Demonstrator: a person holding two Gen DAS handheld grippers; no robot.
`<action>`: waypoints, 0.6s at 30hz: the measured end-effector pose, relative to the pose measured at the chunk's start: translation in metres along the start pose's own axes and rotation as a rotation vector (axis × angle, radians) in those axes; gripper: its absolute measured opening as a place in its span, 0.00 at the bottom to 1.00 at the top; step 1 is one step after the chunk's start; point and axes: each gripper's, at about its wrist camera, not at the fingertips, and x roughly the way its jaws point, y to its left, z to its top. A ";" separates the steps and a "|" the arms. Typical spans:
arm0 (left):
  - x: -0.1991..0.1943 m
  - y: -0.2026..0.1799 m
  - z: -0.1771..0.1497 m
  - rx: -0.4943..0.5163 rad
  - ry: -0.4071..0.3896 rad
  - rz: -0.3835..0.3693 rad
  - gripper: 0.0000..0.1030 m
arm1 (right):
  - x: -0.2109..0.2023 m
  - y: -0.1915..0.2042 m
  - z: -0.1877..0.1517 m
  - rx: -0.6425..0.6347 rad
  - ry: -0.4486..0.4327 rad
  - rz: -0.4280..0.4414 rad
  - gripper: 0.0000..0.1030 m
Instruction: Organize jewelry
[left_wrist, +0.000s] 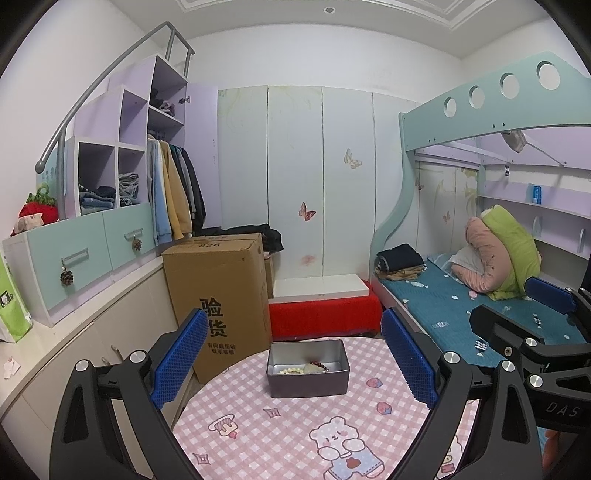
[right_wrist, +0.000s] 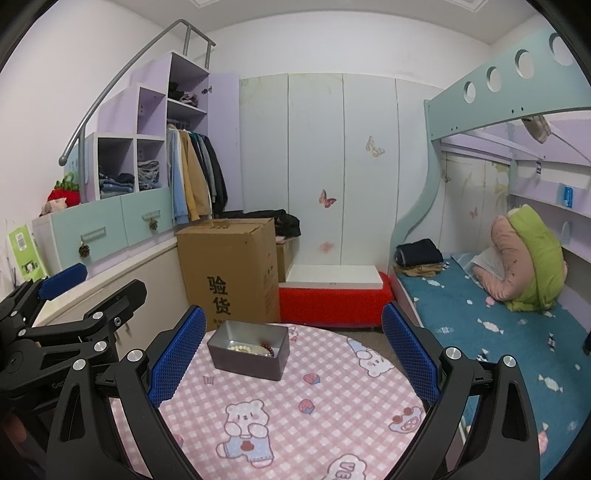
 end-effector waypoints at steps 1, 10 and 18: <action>0.000 0.000 -0.001 0.001 0.005 0.001 0.89 | -0.001 0.001 -0.002 0.001 0.004 0.000 0.90; 0.008 0.003 -0.004 0.003 0.019 0.003 0.89 | -0.008 0.016 -0.010 0.004 0.022 0.004 0.90; 0.014 0.004 -0.005 0.005 0.039 0.003 0.89 | -0.014 0.032 -0.013 0.009 0.046 0.007 0.90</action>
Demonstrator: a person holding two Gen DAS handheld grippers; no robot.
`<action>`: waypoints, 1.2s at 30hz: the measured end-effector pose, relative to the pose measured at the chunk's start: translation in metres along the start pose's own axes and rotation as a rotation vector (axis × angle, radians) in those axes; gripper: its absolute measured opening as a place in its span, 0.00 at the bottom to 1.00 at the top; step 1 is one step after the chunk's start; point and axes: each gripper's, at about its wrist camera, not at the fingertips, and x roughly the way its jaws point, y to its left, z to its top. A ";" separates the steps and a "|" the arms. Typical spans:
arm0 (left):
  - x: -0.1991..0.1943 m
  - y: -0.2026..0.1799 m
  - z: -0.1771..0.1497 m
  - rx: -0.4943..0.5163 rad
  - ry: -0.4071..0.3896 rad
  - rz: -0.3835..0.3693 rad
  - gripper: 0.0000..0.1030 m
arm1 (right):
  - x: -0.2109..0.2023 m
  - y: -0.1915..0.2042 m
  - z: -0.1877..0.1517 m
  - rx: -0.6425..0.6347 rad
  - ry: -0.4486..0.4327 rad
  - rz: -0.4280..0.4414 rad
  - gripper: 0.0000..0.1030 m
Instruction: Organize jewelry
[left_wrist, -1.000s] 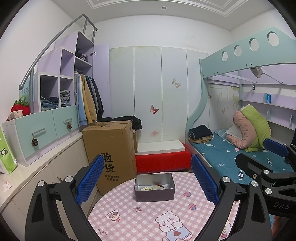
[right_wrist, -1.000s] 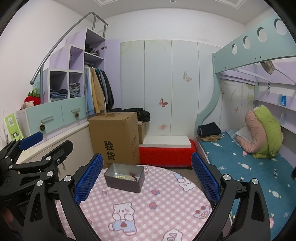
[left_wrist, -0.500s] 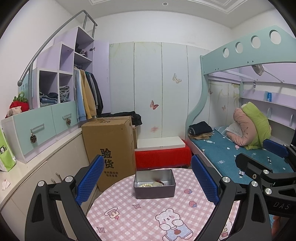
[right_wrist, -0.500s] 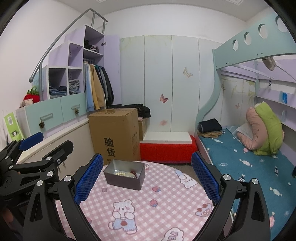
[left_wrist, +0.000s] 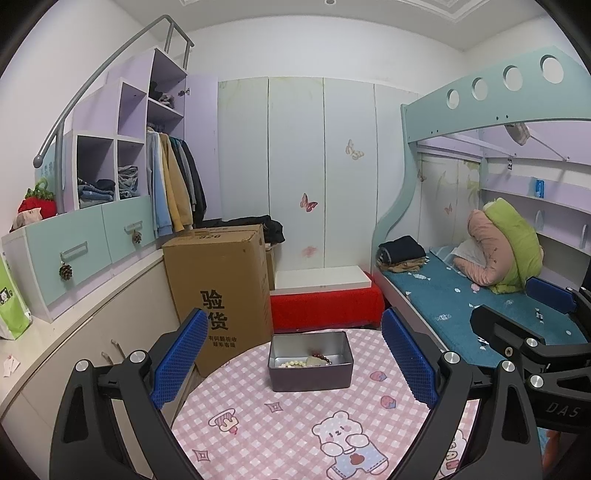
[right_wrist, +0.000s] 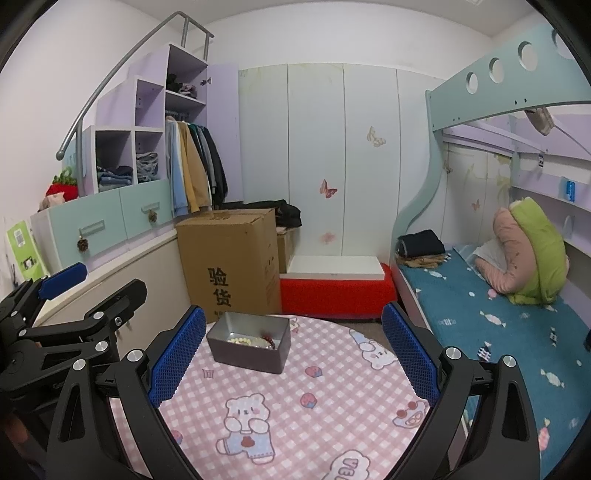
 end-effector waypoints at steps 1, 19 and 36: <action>0.002 0.000 0.000 0.000 0.003 0.000 0.89 | 0.002 0.000 0.001 0.001 0.006 0.000 0.90; 0.057 0.006 -0.040 -0.007 0.202 0.001 0.93 | 0.064 -0.021 -0.005 0.049 0.198 0.012 0.90; 0.060 0.004 -0.040 -0.004 0.203 0.000 0.93 | 0.080 -0.040 0.006 0.055 0.209 0.014 0.90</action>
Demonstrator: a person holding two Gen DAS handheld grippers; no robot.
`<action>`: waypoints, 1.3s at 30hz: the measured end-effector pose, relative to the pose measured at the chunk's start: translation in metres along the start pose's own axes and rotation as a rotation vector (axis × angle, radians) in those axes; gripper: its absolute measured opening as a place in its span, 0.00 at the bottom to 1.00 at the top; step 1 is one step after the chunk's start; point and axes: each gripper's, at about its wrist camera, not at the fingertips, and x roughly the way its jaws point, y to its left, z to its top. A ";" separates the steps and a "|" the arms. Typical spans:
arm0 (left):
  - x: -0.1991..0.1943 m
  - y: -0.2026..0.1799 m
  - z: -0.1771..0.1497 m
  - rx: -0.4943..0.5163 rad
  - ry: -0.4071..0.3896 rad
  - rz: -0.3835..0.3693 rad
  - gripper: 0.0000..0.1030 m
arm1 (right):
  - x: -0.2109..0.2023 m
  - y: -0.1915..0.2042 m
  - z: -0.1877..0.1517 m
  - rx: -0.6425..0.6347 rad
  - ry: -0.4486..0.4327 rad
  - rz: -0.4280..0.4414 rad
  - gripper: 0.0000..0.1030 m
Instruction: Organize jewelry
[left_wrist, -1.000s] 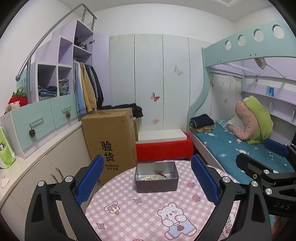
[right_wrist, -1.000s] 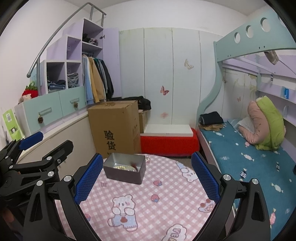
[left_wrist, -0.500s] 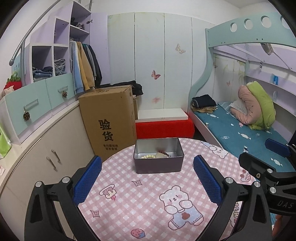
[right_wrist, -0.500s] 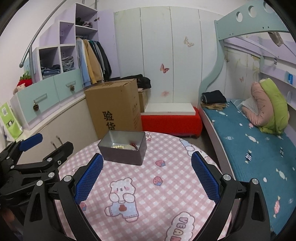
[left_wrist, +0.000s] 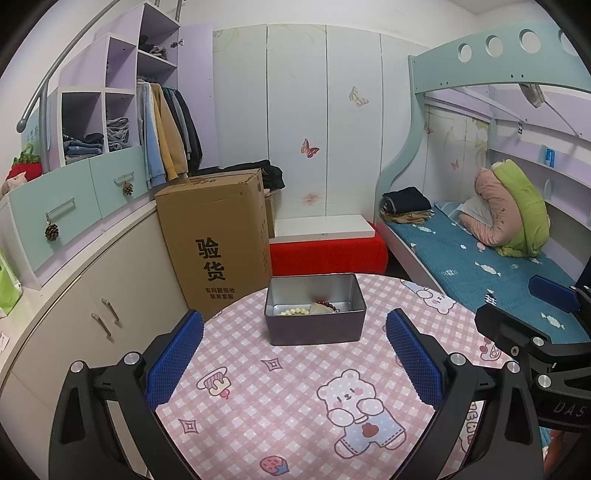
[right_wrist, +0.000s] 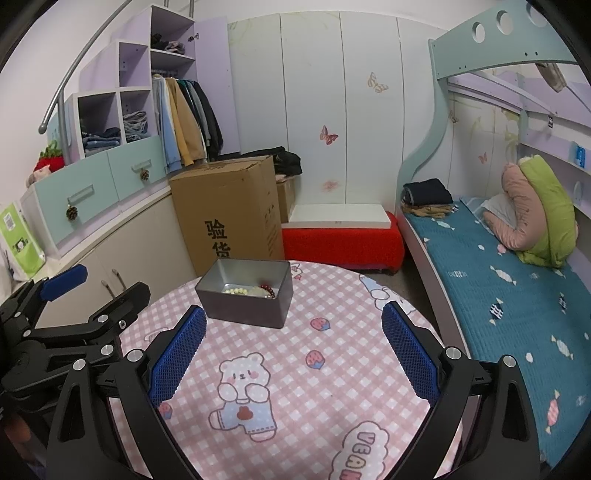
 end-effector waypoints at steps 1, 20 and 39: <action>0.000 0.000 0.000 0.001 -0.001 0.000 0.93 | 0.000 -0.001 0.000 0.000 0.001 0.000 0.90; -0.043 0.001 0.013 -0.028 -0.221 -0.015 0.93 | -0.038 0.004 0.015 -0.036 -0.152 -0.053 0.90; -0.050 0.002 0.015 -0.022 -0.244 -0.007 0.93 | -0.039 0.006 0.016 -0.035 -0.154 -0.050 0.90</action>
